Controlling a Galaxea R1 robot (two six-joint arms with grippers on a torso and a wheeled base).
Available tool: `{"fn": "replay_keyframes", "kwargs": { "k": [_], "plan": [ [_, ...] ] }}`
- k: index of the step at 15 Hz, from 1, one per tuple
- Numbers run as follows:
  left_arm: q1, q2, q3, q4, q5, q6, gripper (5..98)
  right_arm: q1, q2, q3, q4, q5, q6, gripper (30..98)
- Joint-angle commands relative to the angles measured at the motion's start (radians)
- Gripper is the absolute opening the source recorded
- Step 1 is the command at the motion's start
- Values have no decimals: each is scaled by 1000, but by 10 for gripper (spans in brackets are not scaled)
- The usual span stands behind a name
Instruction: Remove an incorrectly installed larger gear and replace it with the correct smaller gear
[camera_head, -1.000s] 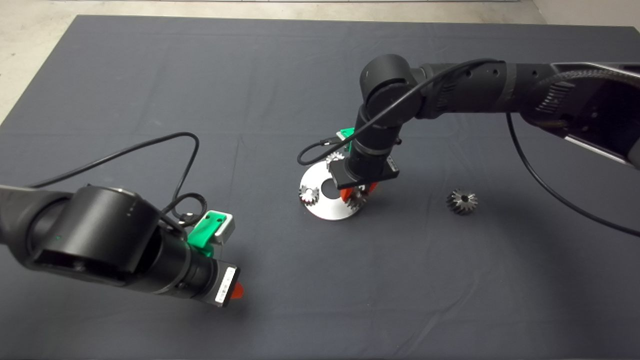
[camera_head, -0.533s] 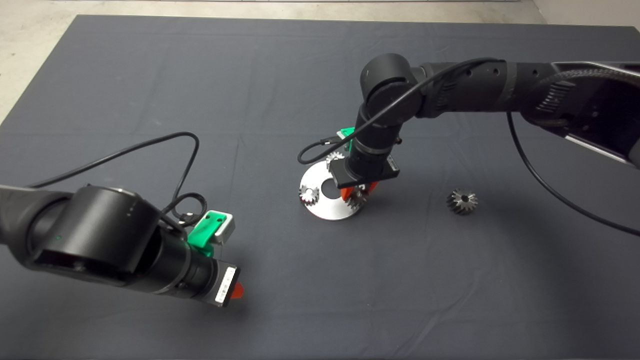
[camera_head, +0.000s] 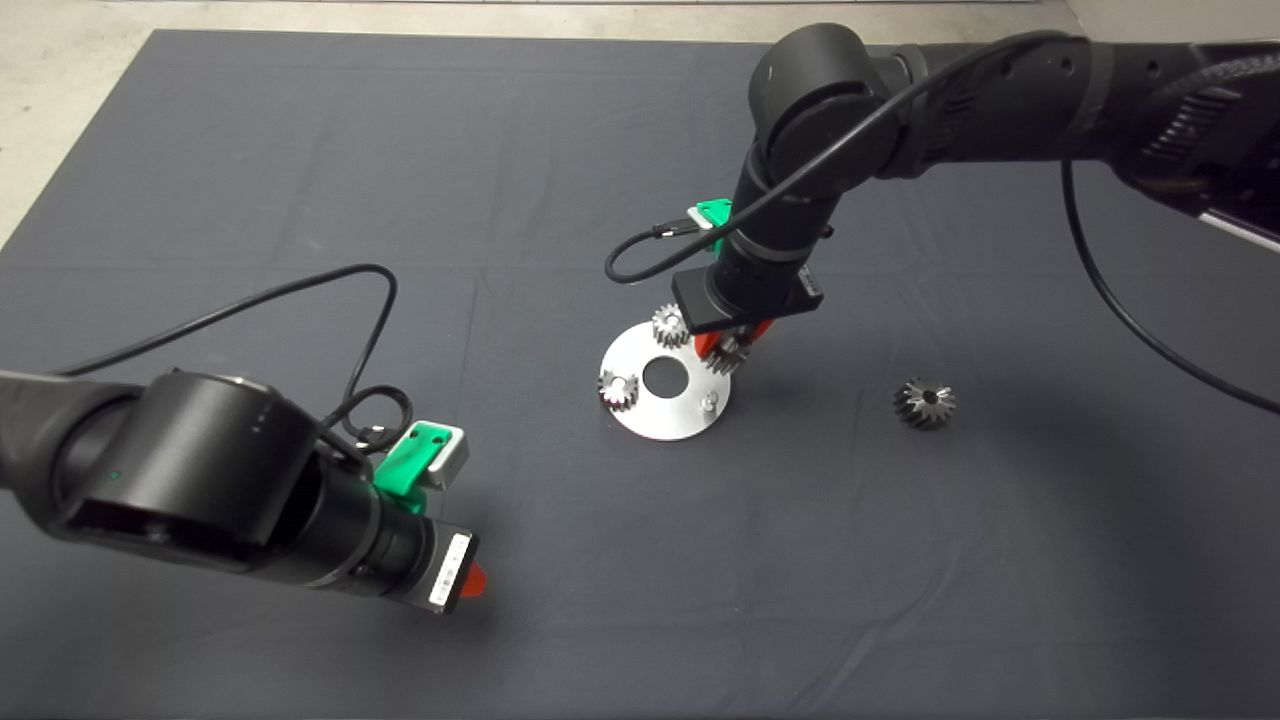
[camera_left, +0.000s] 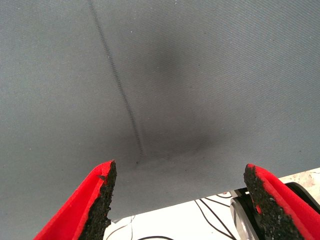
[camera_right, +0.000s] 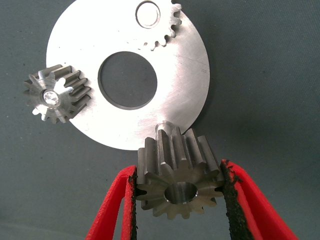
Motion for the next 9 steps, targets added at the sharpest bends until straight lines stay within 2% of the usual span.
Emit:
{"fn": "replay_keyframes", "kwargs": {
  "k": [1, 3, 6, 9],
  "plan": [
    [12, 2, -4, 11, 49, -3, 643, 10, 4, -4, 26, -89, 11, 340],
    [19, 3, -7, 14, 49, -1, 643, -23, 13, -54, 26, -88, 1, 340],
    [21, 3, -7, 27, 49, 0, 643, -26, 56, -126, 29, -89, -24, 340],
    [21, 3, -7, 29, 49, 0, 643, -34, 73, -141, 31, -89, -27, 340]
  ]
}}
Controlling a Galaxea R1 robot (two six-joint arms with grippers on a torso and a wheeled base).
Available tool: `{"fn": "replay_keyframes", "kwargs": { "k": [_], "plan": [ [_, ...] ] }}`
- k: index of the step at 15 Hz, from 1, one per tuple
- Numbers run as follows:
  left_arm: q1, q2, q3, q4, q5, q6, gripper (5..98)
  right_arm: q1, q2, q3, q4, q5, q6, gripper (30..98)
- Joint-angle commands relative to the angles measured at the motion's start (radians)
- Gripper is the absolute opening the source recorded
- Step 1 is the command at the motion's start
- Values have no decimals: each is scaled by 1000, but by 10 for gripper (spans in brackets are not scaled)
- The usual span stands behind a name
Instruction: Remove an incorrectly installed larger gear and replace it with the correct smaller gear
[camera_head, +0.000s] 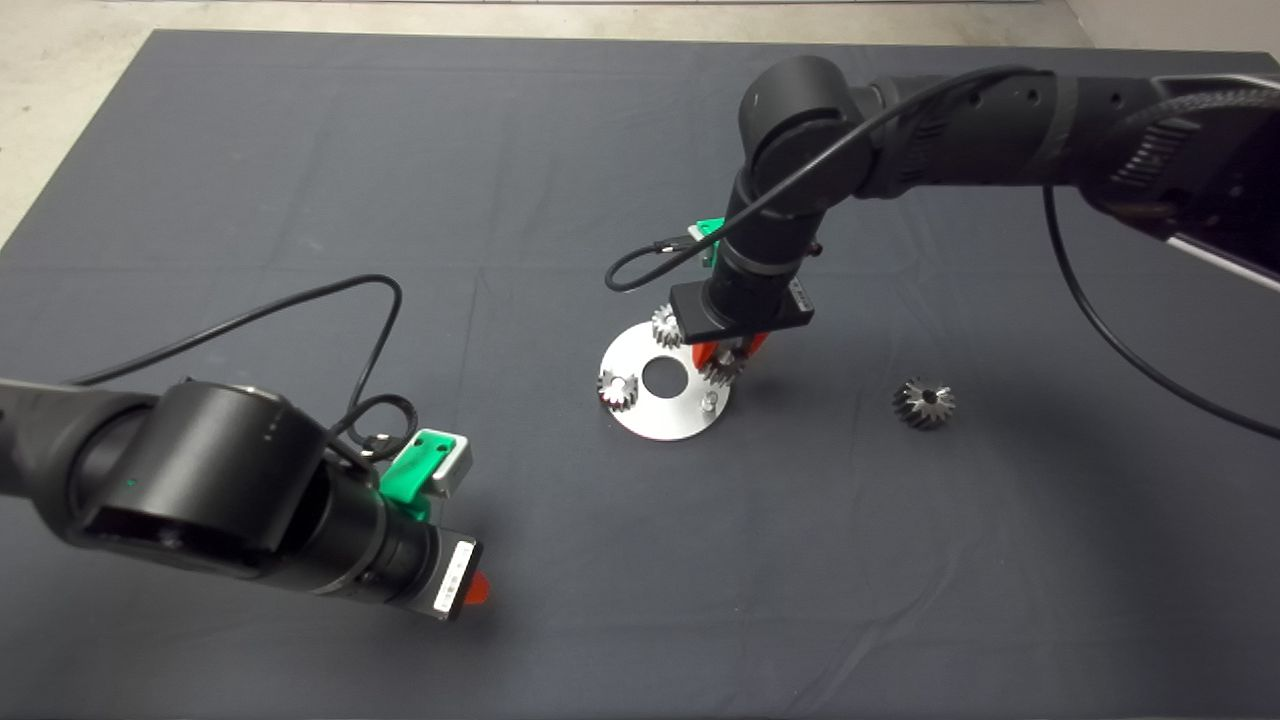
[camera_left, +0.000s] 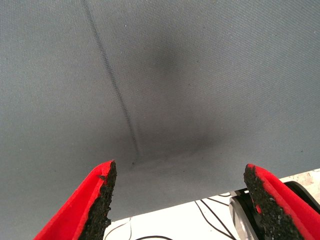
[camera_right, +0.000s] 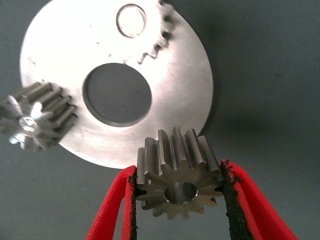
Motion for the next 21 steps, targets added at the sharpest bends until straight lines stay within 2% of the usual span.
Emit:
{"fn": "replay_keyframes", "kwargs": {
  "k": [1, 6, 9, 15, 21],
  "plan": [
    [0, -1, -1, 17, 50, 0, 643, 17, 39, -37, 31, -86, -15, 340],
    [11, -1, 0, 17, 50, 0, 643, 14, 41, -23, 34, -89, -15, 341],
    [11, -1, 0, 18, 50, -3, 643, 14, 22, 5, 46, -100, -15, 341],
    [31, -1, 3, 30, 50, -5, 643, 11, 19, 22, 48, -100, -15, 341],
    [36, 1, 0, 38, 50, -6, 643, -18, -30, 43, 48, -100, -17, 341]
  ]
}}
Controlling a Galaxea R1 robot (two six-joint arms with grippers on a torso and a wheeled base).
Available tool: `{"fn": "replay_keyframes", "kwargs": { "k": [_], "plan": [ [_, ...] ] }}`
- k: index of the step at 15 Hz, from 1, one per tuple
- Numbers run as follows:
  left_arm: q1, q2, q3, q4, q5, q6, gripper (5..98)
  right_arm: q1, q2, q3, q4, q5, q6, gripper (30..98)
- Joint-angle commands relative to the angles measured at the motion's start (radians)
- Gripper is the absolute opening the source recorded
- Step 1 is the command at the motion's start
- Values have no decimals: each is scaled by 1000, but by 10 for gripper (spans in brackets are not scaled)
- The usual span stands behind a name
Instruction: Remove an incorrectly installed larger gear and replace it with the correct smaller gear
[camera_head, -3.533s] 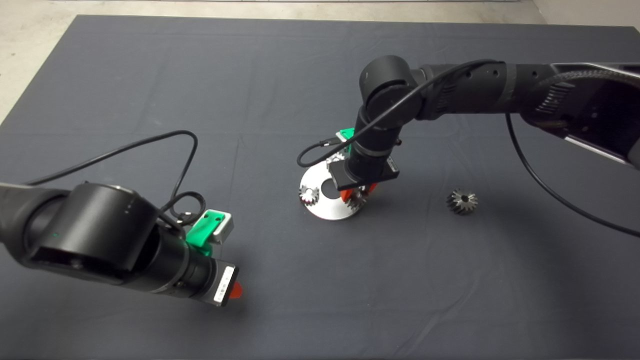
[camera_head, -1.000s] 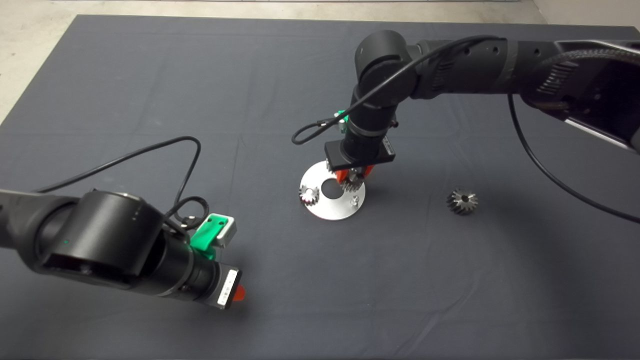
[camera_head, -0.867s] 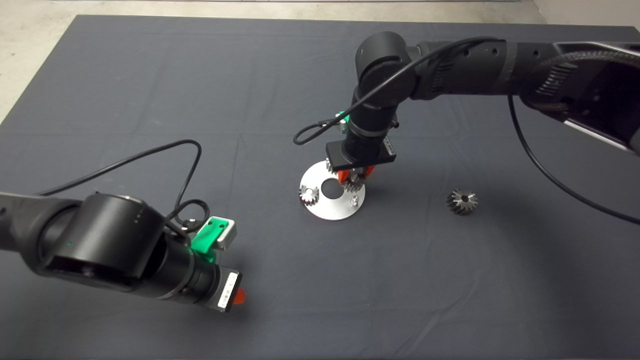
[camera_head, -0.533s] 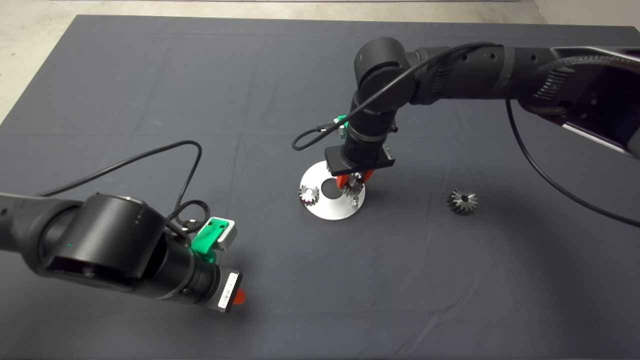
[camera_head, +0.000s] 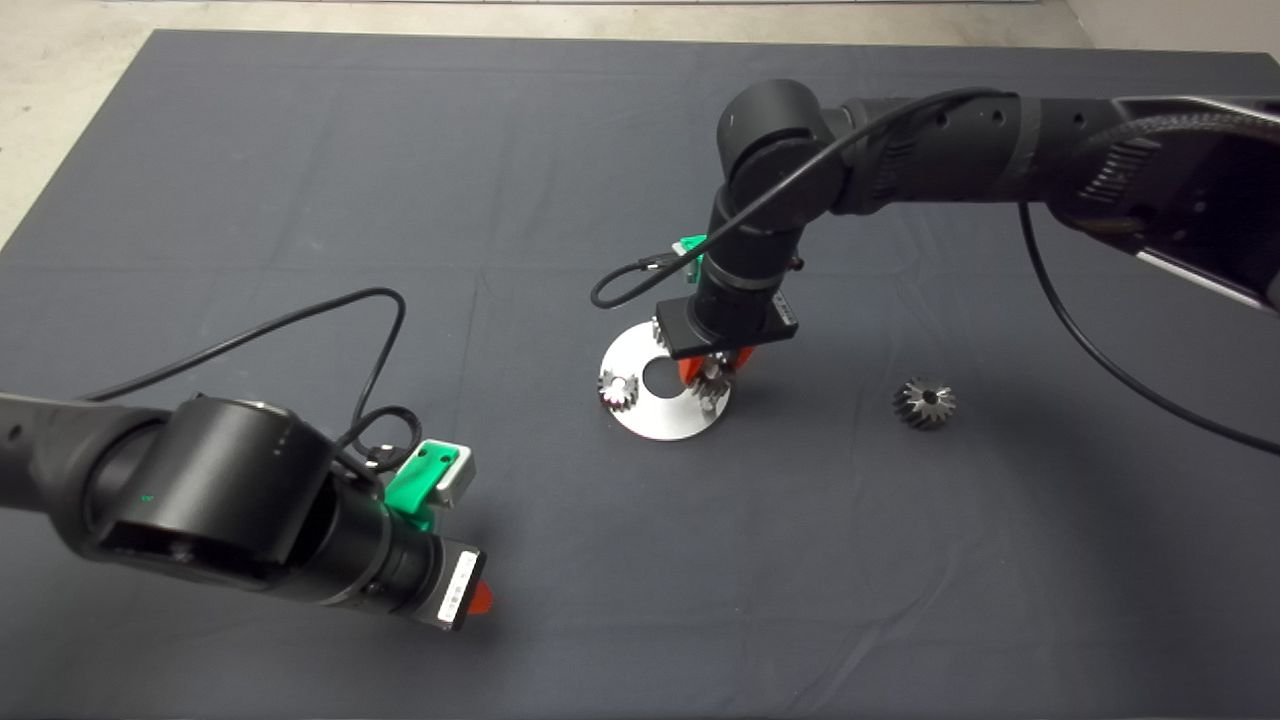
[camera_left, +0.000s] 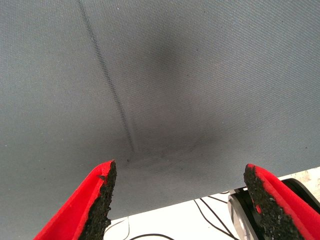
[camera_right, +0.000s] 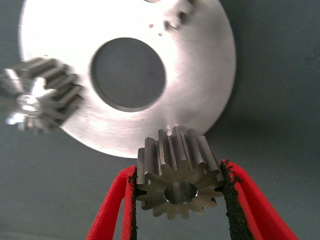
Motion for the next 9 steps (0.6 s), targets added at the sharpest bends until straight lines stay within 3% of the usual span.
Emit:
{"fn": "replay_keyframes", "kwargs": {
  "k": [1, 9],
  "plan": [
    [14, -1, 2, 25, 45, -5, 643, 5, -24, 20, 37, -103, -3, 341],
    [22, -1, -5, 31, 44, 1, 643, -6, -3, 10, 35, -100, -5, 341]
  ]
}}
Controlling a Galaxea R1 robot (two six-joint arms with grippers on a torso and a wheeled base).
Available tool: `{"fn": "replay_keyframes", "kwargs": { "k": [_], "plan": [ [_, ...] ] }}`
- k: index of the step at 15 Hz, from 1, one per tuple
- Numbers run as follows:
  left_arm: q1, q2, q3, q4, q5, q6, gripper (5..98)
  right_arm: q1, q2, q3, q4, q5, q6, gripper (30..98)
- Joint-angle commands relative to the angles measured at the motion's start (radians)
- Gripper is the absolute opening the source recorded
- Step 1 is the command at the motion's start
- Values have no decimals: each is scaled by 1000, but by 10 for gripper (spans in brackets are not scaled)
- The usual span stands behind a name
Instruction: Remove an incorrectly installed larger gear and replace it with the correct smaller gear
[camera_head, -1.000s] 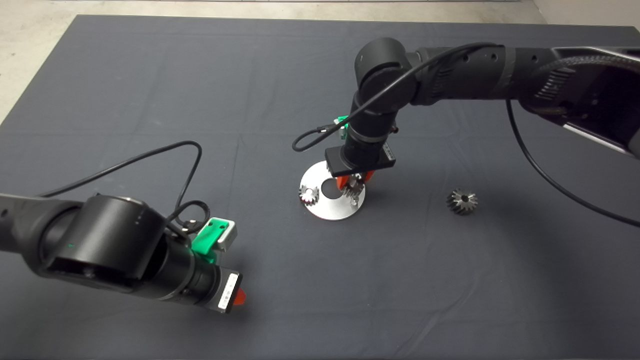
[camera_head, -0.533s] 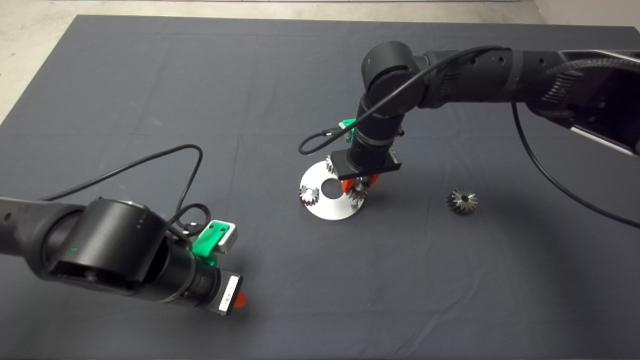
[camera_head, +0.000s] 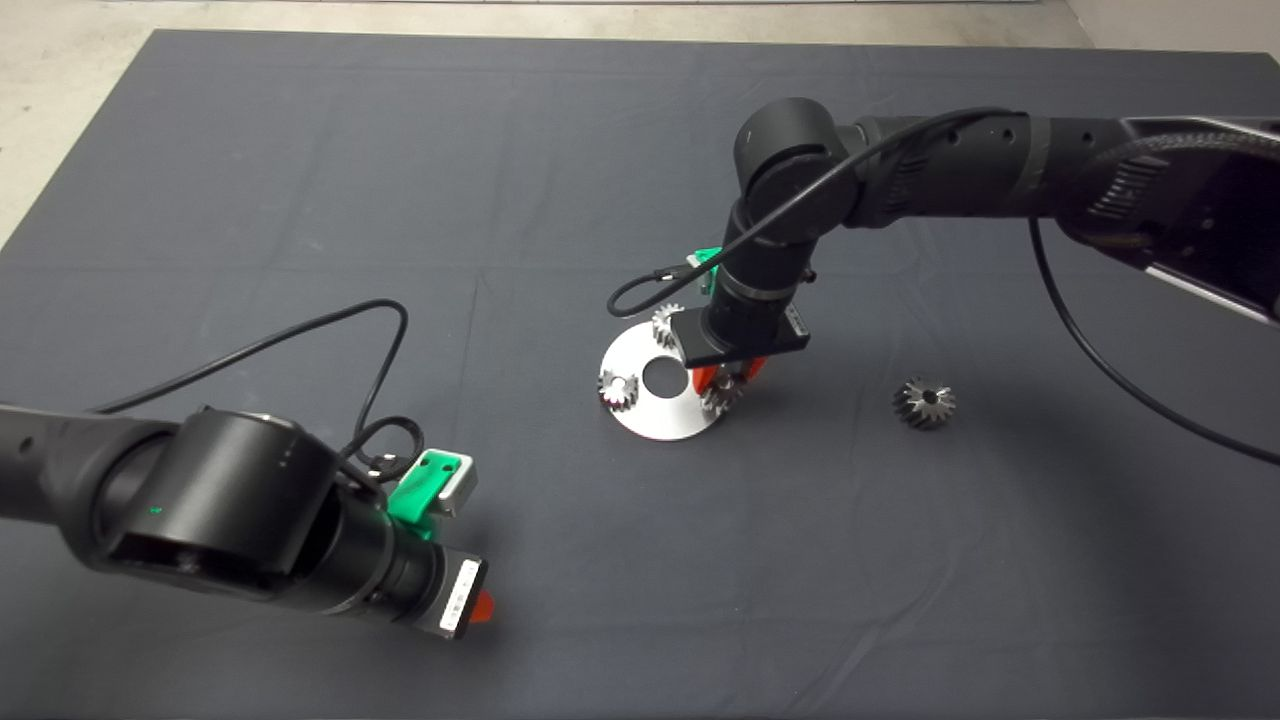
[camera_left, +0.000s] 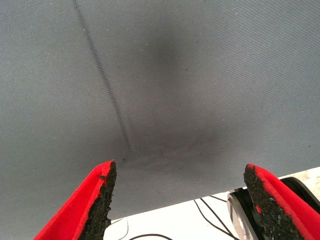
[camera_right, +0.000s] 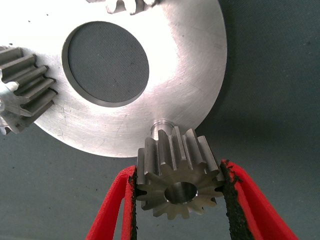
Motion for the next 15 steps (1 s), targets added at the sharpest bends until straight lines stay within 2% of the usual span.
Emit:
{"fn": "replay_keyframes", "kwargs": {
  "k": [1, 15],
  "plan": [
    [-3, -3, -3, 16, 44, 1, 643, 20, 16, 0, 35, -99, -3, 341],
    [3, 0, -4, 28, 42, -1, 643, 14, 47, -22, 30, -98, -3, 341]
  ]
}}
